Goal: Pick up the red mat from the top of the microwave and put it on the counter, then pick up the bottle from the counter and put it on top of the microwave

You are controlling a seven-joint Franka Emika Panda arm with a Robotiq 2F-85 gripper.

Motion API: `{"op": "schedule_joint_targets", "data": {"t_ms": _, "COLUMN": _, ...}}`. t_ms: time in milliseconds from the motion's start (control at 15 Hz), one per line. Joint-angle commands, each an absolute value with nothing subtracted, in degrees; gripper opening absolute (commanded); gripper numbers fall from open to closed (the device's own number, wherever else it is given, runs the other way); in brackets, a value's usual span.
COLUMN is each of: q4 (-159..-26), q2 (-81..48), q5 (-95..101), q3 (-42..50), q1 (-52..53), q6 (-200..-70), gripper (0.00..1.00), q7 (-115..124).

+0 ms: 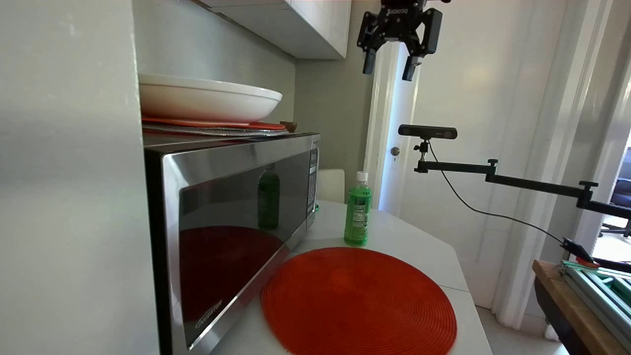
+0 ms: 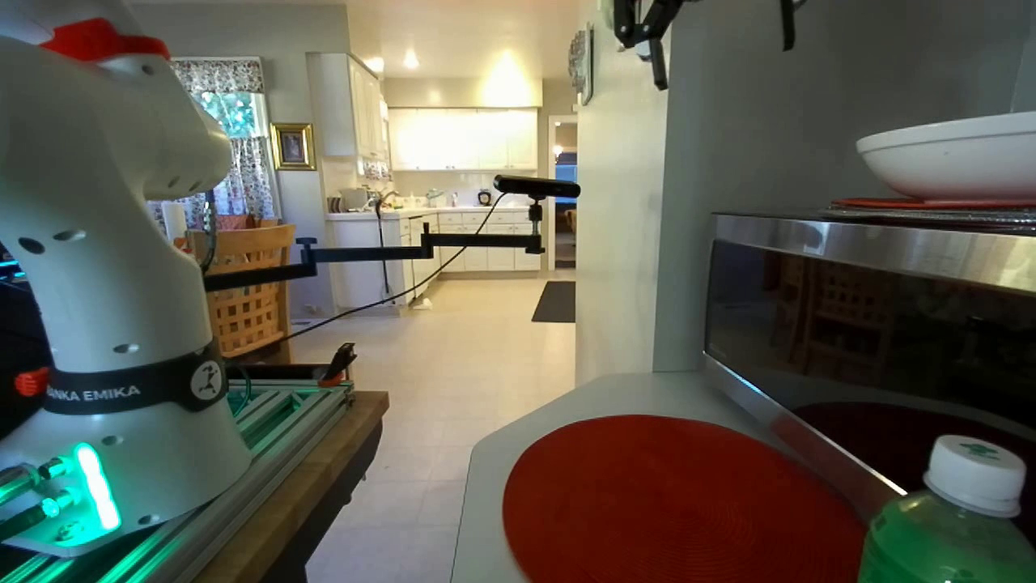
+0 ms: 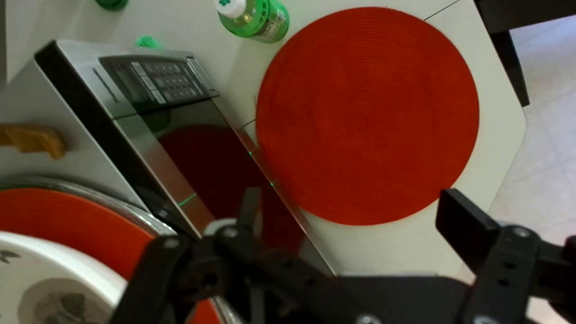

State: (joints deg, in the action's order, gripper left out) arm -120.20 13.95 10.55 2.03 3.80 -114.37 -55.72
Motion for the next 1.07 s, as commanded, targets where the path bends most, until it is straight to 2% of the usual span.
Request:
{"op": "schedule_joint_targets", "data": {"t_ms": 0, "q4": -115.71, "q2": 9.09, "q5": 8.14, "q3": 3.33, "q1": 1.44, "q6": -113.50, "gripper": 1.00, "q7": -49.10}}
{"op": "schedule_joint_targets", "data": {"t_ms": 467, "q4": -115.95, "q2": 3.58, "q5": 4.76, "q3": 5.56, "q1": -2.65, "q6": -114.24, "gripper": 1.00, "q7": -35.29}}
{"op": "schedule_joint_targets", "data": {"t_ms": 667, "q4": -116.46, "q2": 0.67, "q5": 1.31, "q3": 6.85, "q1": -4.40, "q6": -120.36, "gripper": 1.00, "q7": -31.35}}
{"op": "schedule_joint_targets", "data": {"t_ms": 1000, "q4": -117.29, "q2": 1.75, "q5": 5.37, "q3": 5.70, "q1": -4.11, "q6": -119.40, "gripper": 1.00, "q7": -33.29}}
